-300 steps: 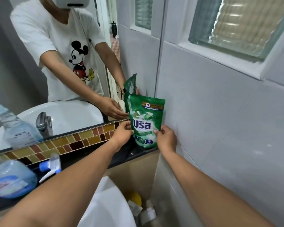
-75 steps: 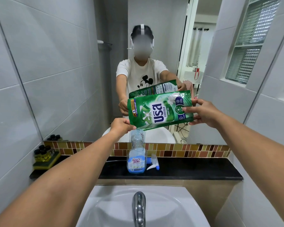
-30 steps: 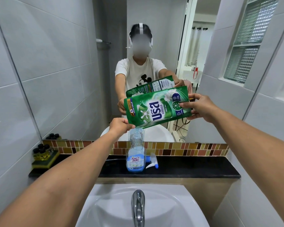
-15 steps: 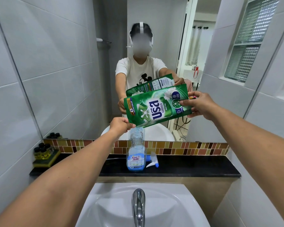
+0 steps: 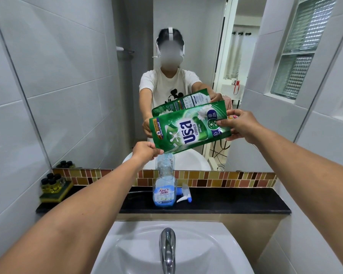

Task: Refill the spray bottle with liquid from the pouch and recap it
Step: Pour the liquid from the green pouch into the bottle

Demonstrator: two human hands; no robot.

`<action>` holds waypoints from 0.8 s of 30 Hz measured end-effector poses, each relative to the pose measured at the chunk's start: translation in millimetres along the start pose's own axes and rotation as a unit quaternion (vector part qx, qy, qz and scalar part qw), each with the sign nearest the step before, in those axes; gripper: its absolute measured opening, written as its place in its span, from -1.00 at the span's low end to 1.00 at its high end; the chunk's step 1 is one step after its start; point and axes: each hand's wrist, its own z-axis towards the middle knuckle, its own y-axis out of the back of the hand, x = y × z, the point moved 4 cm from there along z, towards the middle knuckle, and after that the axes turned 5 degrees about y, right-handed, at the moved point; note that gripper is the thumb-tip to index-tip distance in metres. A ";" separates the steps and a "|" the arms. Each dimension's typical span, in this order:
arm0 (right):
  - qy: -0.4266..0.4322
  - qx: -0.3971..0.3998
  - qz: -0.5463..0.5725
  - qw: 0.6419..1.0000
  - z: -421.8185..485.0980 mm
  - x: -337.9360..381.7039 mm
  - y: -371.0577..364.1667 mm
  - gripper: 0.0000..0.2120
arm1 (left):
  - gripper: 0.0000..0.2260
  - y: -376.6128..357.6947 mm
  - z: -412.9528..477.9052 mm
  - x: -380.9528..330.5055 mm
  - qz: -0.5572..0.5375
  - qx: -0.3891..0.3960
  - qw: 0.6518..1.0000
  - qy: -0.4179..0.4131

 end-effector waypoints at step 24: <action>0.008 -0.011 -0.002 1.000 0.2 3.5 -2.4 -0.69 | -0.85 0.0 -0.5 0.1 -0.009 0.002 1.000 0.007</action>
